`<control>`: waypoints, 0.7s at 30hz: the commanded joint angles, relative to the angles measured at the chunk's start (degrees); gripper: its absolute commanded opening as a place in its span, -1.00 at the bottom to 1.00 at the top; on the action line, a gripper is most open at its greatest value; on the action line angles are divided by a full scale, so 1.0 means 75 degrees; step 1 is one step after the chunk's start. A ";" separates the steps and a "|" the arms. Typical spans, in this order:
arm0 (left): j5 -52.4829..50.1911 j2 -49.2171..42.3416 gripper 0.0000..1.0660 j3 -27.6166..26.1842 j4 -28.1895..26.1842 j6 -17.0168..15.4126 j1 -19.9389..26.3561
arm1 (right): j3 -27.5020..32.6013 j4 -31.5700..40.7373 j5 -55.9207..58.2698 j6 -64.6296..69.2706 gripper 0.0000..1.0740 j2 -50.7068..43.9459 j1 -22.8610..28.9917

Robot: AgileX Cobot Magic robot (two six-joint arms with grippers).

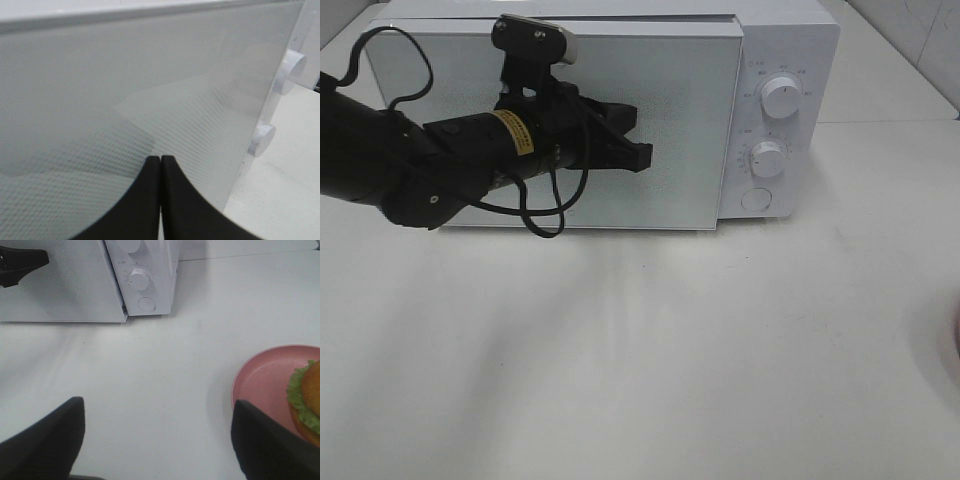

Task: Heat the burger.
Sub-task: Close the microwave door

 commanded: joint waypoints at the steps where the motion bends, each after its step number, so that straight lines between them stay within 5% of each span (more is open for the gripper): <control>1: 0.0115 0.0260 -1.00 -0.0680 -0.0542 0.0000 -0.0092 | 0.0023 0.0046 -0.0053 -0.0061 0.41 -0.0214 -0.0053; 10: 0.0573 0.0779 -1.00 -0.1650 -0.1070 0.0008 -0.0229 | 0.0023 0.0046 -0.0053 -0.0061 0.41 -0.0214 -0.0053; 13: 0.0642 0.0840 -1.00 -0.1757 -0.1299 0.0321 -0.0229 | 0.0023 0.0046 -0.0053 -0.0061 0.41 -0.0214 -0.0053; 21: 0.1261 0.0550 -1.00 -0.1704 -0.1314 0.0252 -0.0550 | 0.0023 0.0046 -0.0053 -0.0061 0.41 -0.0214 -0.0053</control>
